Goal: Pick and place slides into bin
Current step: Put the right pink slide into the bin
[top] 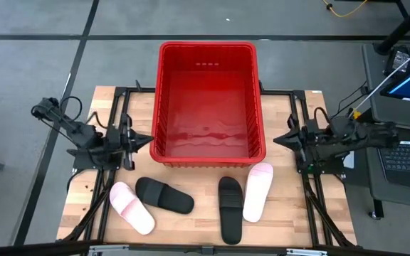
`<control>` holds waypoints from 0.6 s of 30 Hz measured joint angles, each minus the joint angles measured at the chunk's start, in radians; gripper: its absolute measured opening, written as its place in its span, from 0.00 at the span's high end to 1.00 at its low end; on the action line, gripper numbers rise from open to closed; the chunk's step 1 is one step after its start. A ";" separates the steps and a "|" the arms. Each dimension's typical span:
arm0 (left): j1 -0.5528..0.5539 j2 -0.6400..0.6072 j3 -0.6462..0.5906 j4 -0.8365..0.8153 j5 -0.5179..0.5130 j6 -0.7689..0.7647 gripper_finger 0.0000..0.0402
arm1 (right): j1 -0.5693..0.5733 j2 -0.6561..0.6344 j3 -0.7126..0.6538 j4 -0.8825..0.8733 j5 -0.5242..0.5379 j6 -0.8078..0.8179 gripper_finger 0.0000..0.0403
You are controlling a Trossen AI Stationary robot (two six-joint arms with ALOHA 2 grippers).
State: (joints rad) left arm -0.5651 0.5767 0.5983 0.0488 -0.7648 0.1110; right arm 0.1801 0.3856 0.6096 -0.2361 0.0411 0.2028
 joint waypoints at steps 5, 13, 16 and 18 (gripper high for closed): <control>-0.053 0.150 0.164 -0.108 -0.006 -0.079 1.00 | 0.068 0.131 0.217 -0.310 -0.044 0.106 1.00; -0.162 0.385 0.318 -0.110 -0.187 -0.094 1.00 | 0.221 0.249 0.370 -0.535 -0.045 0.239 1.00; -0.199 0.466 0.360 -0.108 -0.238 -0.140 1.00 | 0.287 0.264 0.383 -0.544 -0.045 0.253 1.00; -0.218 0.516 0.391 -0.107 -0.266 -0.170 1.00 | 0.328 0.274 0.396 -0.544 -0.044 0.299 1.00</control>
State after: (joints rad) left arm -0.7833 1.0925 0.9891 -0.0579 -1.0307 -0.0593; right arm 0.5082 0.6596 1.0057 -0.7797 -0.0031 0.5015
